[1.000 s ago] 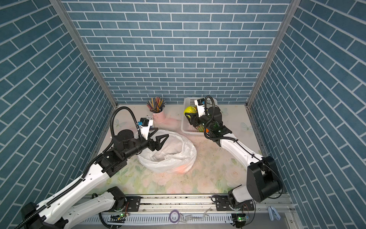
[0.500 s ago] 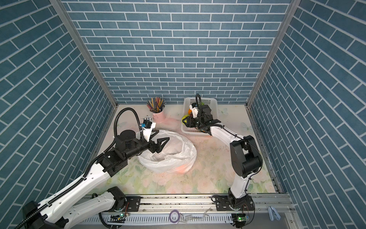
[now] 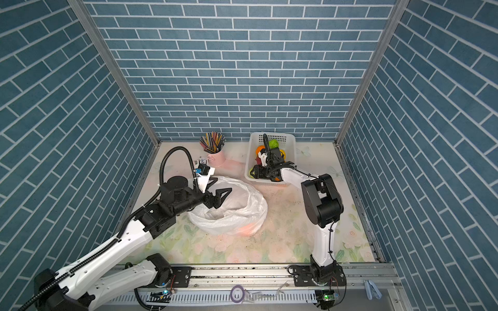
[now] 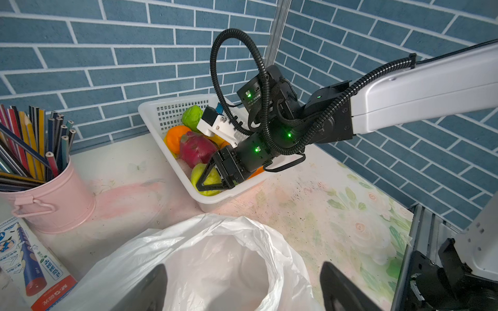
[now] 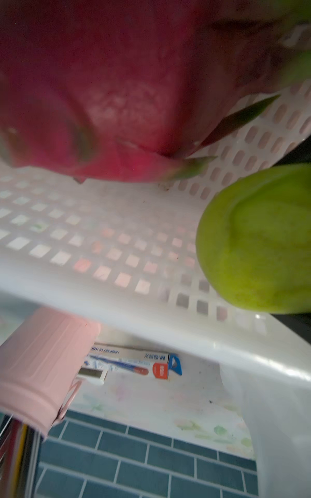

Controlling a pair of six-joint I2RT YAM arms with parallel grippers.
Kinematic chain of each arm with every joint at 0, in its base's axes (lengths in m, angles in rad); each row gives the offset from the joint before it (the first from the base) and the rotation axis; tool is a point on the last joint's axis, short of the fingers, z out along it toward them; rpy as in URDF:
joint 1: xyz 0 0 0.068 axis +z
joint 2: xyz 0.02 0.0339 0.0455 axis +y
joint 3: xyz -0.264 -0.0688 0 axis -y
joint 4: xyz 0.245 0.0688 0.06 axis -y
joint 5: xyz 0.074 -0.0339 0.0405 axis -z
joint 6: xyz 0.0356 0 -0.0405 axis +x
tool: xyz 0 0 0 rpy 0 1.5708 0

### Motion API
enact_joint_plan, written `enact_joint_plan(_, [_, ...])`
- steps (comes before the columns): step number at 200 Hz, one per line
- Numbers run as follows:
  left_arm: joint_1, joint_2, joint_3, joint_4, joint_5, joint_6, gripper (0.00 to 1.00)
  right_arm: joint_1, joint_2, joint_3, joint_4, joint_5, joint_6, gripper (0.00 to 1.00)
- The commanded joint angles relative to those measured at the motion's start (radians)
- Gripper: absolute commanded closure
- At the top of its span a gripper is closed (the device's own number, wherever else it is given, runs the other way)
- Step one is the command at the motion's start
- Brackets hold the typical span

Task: Untie the knot of the plastic bag and take out the fruit
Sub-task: 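Carry the green fruit into the basket with the right gripper and release, then move the right gripper back to the bag beside the left gripper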

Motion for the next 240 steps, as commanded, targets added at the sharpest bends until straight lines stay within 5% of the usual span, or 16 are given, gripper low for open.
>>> enact_joint_plan(1, [-0.001, 0.010, 0.002, -0.003, 0.002, 0.025, 0.11, 0.000, 0.029, 0.031, -0.068, 0.038, -0.033, 0.47])
enact_joint_plan(26, [0.002, 0.022, 0.004, 0.001, 0.002, 0.030, 0.11, 0.001, 0.041, 0.035, -0.075, 0.056, -0.044, 0.44])
enact_joint_plan(109, [0.001, 0.028, -0.004, 0.008, -0.003, 0.030, 0.11, 0.000, -0.062, 0.023, -0.094, 0.143, -0.071, 0.13])
enact_joint_plan(198, [0.002, 0.037, 0.000, -0.072, -0.039, -0.013, 0.12, 0.019, -0.322, -0.033, -0.093, 0.179, -0.061, 0.11])
enact_joint_plan(240, [0.002, 0.081, 0.017, -0.149, -0.062, -0.082, 0.15, 0.103, -0.502, -0.191, -0.080, 0.252, 0.140, 0.15])
